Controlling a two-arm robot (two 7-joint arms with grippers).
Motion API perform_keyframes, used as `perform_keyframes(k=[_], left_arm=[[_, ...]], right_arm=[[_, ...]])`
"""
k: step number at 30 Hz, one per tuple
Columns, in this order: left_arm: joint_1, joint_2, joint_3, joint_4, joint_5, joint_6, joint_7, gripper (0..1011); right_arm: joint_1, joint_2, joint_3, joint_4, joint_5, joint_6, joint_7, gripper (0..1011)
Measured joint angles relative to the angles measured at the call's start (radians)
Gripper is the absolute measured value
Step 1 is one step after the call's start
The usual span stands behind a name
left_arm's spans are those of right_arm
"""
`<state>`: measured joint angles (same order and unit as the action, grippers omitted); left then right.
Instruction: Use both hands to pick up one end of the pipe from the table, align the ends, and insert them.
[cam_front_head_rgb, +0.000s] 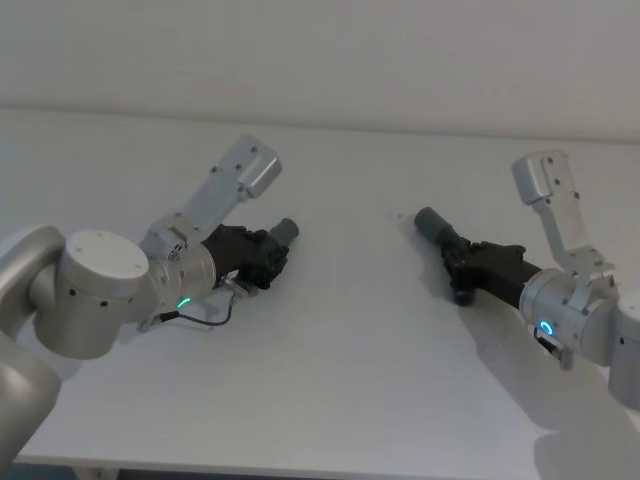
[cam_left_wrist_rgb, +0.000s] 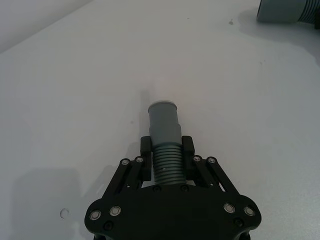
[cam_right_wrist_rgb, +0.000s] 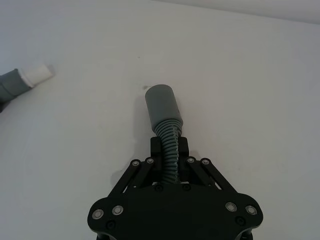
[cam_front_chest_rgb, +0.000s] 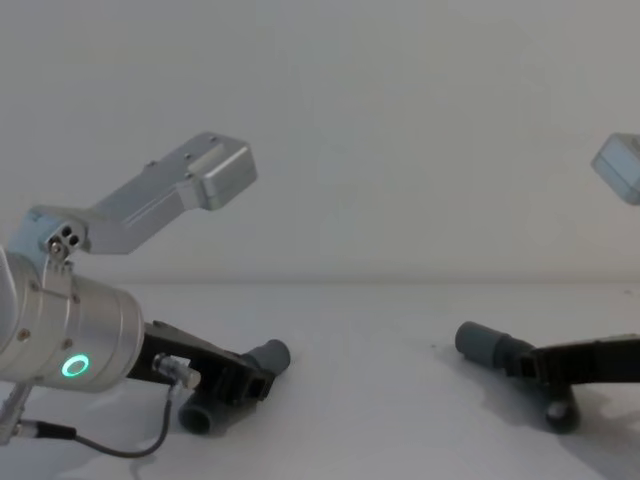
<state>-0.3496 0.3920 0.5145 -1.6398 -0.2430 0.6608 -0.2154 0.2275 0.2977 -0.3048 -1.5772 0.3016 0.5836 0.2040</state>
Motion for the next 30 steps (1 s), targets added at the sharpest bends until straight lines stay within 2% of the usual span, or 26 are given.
perform_keyframes(k=[6, 19, 30], left_arm=[[-0.002, -0.001, 0.002, 0.001, 0.01, -0.012, 0.0, 343], [-0.026, 0.012, -0.003, -0.012, 0.027, -0.093, -0.032, 343], [-0.061, 0.068, 0.002, -0.013, 0.027, -0.191, -0.154, 343]], right_arm=[[-0.01, 0.003, 0.002, -0.003, 0.001, -0.033, 0.017, 174], [-0.026, 0.03, 0.01, -0.033, 0.011, -0.175, 0.081, 174], [-0.02, 0.093, 0.006, -0.041, 0.032, -0.306, 0.203, 174]])
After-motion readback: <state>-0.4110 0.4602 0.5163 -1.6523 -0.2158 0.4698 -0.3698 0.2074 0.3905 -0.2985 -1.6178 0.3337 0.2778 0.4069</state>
